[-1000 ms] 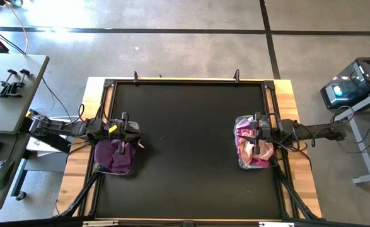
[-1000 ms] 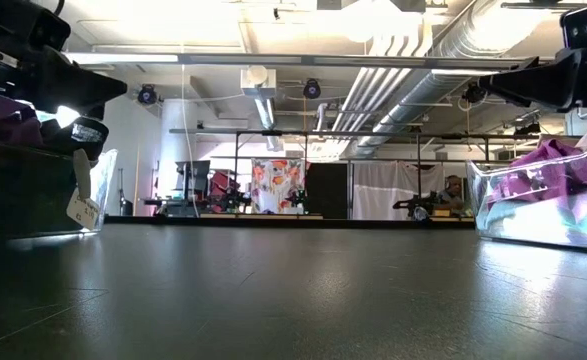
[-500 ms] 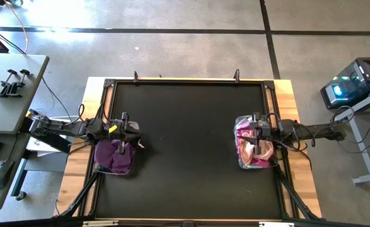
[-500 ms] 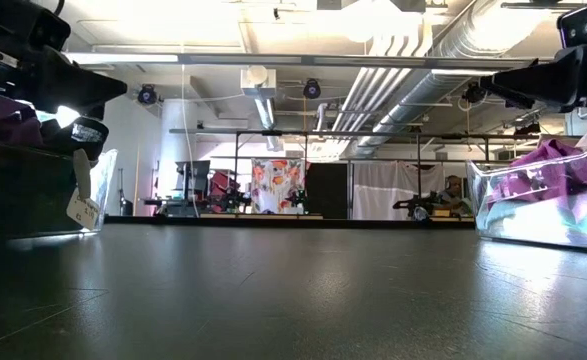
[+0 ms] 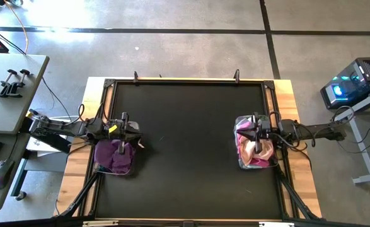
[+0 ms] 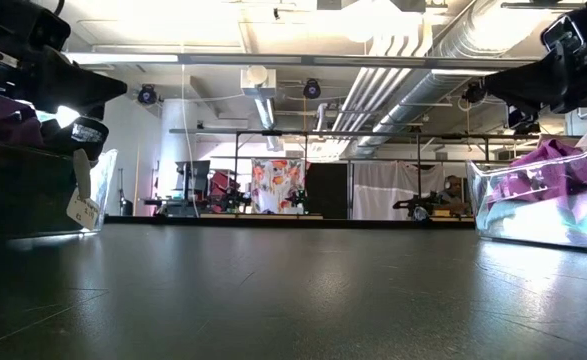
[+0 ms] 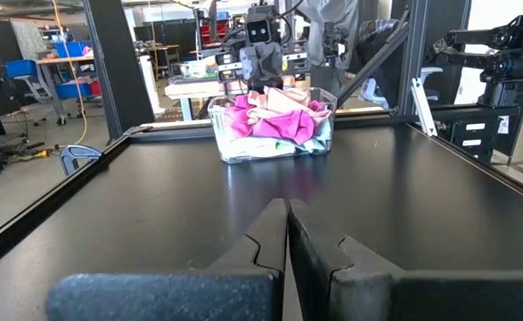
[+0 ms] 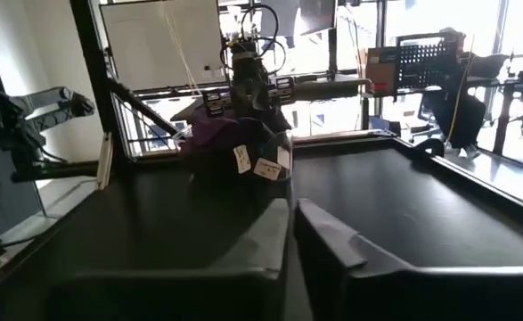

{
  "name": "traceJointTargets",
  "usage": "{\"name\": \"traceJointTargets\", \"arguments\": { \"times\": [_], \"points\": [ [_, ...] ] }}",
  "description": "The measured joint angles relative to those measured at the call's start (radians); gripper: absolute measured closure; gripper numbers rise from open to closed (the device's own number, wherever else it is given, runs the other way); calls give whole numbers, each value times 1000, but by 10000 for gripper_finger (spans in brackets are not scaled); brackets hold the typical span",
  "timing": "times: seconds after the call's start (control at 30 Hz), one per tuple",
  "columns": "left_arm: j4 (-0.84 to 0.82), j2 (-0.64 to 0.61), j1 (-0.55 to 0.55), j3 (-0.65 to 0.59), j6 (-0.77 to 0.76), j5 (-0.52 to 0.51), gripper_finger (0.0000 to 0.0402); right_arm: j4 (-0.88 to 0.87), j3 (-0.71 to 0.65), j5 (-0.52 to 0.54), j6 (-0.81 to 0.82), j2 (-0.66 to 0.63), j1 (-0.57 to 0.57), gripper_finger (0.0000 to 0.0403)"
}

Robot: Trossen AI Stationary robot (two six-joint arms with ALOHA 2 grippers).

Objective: Sort towels by color in basket
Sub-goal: Return to Home Position

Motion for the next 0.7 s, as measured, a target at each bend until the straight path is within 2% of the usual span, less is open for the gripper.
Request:
{"name": "traceJointTargets", "arguments": {
  "times": [0.03,0.1,0.2,0.33,0.7],
  "points": [
    [0,0,0,0,0,0,396,0,0,-2,-20,0,0,389],
    [0,0,0,0,0,0,396,0,0,-8,-48,0,0,386],
    [0,0,0,0,0,0,396,0,0,-7,-32,0,0,382],
    [0,0,0,0,0,0,396,0,1,-8,-18,1,0,399],
    [0,0,0,0,0,0,396,0,2,-9,-24,1,0,395]
  ]
}}
